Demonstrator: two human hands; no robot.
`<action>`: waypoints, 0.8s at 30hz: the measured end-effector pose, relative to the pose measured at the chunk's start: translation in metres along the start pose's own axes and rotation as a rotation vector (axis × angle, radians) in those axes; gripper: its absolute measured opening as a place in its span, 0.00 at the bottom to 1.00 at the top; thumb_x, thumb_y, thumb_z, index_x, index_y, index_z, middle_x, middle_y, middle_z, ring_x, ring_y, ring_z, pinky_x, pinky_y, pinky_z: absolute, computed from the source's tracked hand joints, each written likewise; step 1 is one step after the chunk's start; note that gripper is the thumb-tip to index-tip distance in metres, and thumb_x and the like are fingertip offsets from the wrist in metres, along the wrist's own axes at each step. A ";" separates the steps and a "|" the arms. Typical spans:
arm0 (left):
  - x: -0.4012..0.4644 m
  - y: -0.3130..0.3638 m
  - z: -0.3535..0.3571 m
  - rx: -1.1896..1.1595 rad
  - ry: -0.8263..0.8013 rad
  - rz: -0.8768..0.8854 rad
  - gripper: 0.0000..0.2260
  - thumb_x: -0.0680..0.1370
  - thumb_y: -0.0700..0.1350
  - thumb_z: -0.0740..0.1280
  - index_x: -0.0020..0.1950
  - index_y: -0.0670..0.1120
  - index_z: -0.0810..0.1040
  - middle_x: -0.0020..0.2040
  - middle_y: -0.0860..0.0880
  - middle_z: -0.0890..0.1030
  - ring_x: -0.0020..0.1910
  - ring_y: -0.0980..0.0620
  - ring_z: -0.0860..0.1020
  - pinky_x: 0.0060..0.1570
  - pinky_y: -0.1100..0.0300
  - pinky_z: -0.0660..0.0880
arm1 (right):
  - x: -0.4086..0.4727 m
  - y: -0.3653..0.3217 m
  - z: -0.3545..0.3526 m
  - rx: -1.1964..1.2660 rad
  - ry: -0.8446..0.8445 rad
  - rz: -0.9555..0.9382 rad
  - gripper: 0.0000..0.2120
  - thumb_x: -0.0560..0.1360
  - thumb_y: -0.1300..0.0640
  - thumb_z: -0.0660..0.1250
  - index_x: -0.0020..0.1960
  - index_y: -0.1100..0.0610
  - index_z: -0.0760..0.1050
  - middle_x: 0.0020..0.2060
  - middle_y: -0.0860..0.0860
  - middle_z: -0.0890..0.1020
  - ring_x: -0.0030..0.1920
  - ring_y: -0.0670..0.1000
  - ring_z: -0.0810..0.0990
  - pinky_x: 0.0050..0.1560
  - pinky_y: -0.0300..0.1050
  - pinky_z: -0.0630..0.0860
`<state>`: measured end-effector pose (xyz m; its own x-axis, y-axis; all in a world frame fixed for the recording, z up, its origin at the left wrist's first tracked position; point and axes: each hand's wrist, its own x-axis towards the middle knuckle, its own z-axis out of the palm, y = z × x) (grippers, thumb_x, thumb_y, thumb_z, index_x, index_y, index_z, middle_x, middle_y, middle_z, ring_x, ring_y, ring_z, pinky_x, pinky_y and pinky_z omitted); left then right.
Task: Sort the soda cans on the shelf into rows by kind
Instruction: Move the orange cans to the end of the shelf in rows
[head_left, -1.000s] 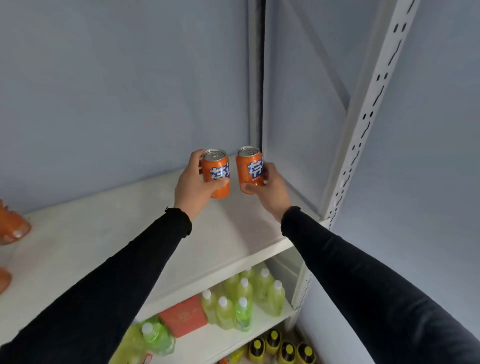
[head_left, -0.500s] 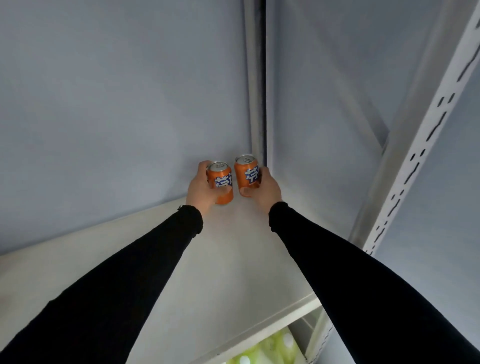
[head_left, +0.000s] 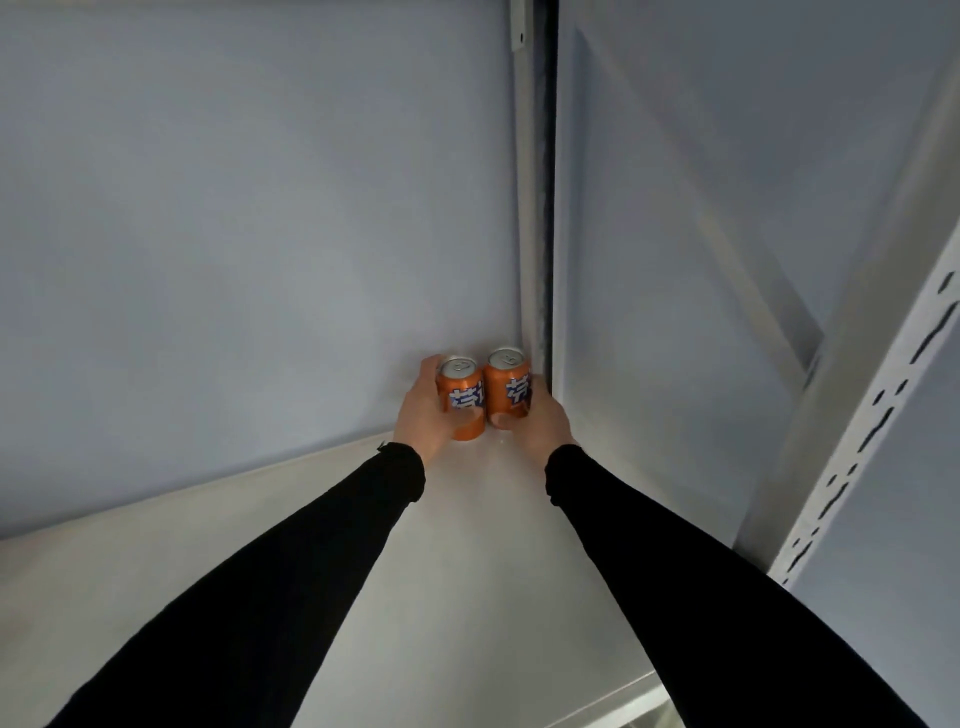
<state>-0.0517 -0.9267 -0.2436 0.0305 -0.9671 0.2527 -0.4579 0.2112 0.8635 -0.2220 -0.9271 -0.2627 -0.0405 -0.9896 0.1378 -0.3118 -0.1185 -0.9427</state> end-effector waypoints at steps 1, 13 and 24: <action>-0.002 0.001 -0.002 0.003 -0.015 -0.007 0.37 0.68 0.44 0.80 0.71 0.55 0.65 0.63 0.52 0.78 0.58 0.53 0.80 0.63 0.47 0.77 | -0.001 -0.001 -0.001 -0.009 -0.007 -0.006 0.27 0.70 0.59 0.77 0.66 0.51 0.72 0.62 0.52 0.80 0.61 0.54 0.79 0.67 0.53 0.72; -0.110 0.010 -0.099 0.600 -0.025 0.153 0.27 0.76 0.49 0.72 0.74 0.49 0.70 0.71 0.50 0.71 0.70 0.48 0.66 0.67 0.59 0.66 | -0.103 -0.038 -0.002 -0.374 0.005 -0.273 0.17 0.75 0.56 0.72 0.62 0.54 0.74 0.59 0.51 0.80 0.60 0.53 0.77 0.61 0.46 0.72; -0.312 -0.009 -0.227 0.783 0.177 0.012 0.15 0.77 0.51 0.70 0.63 0.51 0.79 0.68 0.51 0.75 0.68 0.52 0.67 0.68 0.56 0.67 | -0.232 -0.099 0.110 -0.344 -0.442 -0.499 0.15 0.76 0.54 0.72 0.63 0.53 0.77 0.57 0.49 0.79 0.58 0.52 0.74 0.52 0.37 0.63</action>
<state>0.1449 -0.5945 -0.2312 0.1320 -0.9145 0.3825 -0.9474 -0.0030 0.3200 -0.0775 -0.6945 -0.2349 0.5458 -0.7740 0.3209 -0.4752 -0.6014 -0.6423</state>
